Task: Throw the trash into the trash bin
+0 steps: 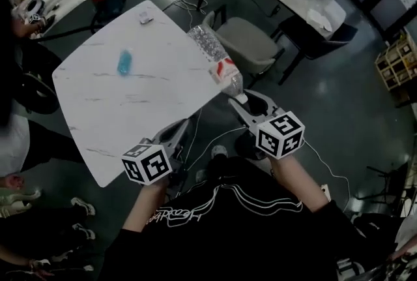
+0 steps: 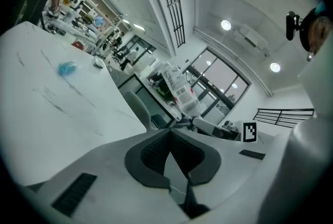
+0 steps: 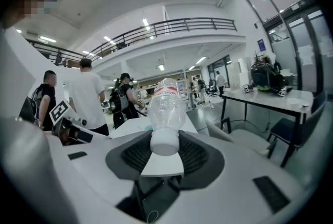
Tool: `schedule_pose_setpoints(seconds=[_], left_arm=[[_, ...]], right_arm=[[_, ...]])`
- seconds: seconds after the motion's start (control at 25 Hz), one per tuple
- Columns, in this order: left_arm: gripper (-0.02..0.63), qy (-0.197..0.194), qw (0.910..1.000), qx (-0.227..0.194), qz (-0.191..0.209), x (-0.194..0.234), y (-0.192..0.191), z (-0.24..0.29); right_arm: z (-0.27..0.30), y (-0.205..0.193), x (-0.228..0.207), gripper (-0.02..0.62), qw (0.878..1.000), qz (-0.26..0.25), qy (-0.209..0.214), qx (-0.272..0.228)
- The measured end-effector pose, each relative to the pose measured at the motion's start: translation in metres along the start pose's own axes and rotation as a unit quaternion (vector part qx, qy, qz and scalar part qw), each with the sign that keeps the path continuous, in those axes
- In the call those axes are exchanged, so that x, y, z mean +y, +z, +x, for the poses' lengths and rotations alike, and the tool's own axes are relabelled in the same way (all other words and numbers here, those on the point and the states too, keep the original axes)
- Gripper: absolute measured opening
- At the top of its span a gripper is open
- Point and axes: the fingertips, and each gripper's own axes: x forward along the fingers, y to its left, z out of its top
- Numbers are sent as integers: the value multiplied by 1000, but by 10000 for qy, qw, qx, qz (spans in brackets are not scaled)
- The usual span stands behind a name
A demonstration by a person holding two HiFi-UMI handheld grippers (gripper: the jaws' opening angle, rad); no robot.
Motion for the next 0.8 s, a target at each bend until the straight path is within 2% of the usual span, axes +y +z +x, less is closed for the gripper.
schedule_pose_setpoints(seconds=[0.16, 0.32, 0.44, 0.64, 0.8], left_arm=[[2, -401, 9981, 461, 88, -21, -19, 49], [3, -792, 9914, 997, 310, -52, -49, 90], [2, -901, 9857, 1370, 399, -68, -77, 124], [3, -1069, 9785, 1746, 261, -74, -116, 172], [2, -983, 9713, 2162, 146, -92, -167, 193]], right_arm=[[-40, -5, -46, 175, 9981, 205, -555, -145], [-96, -21, -89, 175, 9908, 517, -1229, -239], [-129, -35, -121, 175, 9849, 716, -1560, -236], [-158, -67, -167, 175, 9751, 958, -1997, -140], [-202, -108, -195, 175, 9656, 1361, -2216, 60]])
